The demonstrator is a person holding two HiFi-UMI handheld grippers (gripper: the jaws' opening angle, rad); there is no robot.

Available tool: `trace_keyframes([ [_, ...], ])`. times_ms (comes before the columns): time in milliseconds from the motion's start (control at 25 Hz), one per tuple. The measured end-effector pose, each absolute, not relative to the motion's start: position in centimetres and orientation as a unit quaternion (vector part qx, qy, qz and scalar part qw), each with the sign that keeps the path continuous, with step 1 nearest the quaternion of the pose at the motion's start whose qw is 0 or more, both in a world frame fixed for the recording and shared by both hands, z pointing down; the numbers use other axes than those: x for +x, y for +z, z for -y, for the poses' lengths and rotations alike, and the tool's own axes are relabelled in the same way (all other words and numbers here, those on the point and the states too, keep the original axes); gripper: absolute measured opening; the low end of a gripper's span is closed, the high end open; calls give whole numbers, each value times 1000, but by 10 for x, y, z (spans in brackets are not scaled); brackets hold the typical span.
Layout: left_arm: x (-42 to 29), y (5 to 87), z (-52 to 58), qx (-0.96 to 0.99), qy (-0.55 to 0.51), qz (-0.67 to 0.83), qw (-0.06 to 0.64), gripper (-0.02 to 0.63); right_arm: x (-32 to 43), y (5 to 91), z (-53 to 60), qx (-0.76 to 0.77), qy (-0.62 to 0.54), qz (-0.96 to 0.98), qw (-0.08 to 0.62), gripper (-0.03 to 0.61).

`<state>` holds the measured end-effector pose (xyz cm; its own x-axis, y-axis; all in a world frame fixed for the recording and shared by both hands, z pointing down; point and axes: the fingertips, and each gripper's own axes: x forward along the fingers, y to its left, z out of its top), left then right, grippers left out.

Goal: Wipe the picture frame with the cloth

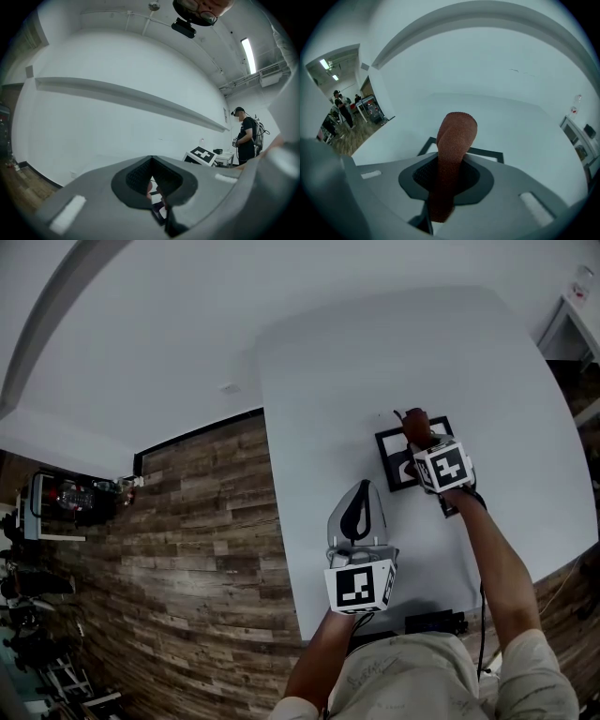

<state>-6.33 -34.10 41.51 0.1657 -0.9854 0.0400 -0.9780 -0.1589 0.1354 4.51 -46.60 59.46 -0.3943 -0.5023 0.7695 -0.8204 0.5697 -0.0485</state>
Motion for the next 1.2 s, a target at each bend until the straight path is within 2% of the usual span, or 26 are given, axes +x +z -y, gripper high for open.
trace_keyframes([
  [240,-67,416,340,758,-33,648,64,0,-26,596,427,352,225,833,363,94],
  [480,-71,417,340,757,-32,650,63,0,-40,614,417,342,236,824,385,94],
  [760,-74,419,342,757,-33,650,66,0,-5,628,425,364,244,805,401,94],
  [1200,-55,422,347,768,-38,635,72,0,91,632,447,424,246,763,423,95],
])
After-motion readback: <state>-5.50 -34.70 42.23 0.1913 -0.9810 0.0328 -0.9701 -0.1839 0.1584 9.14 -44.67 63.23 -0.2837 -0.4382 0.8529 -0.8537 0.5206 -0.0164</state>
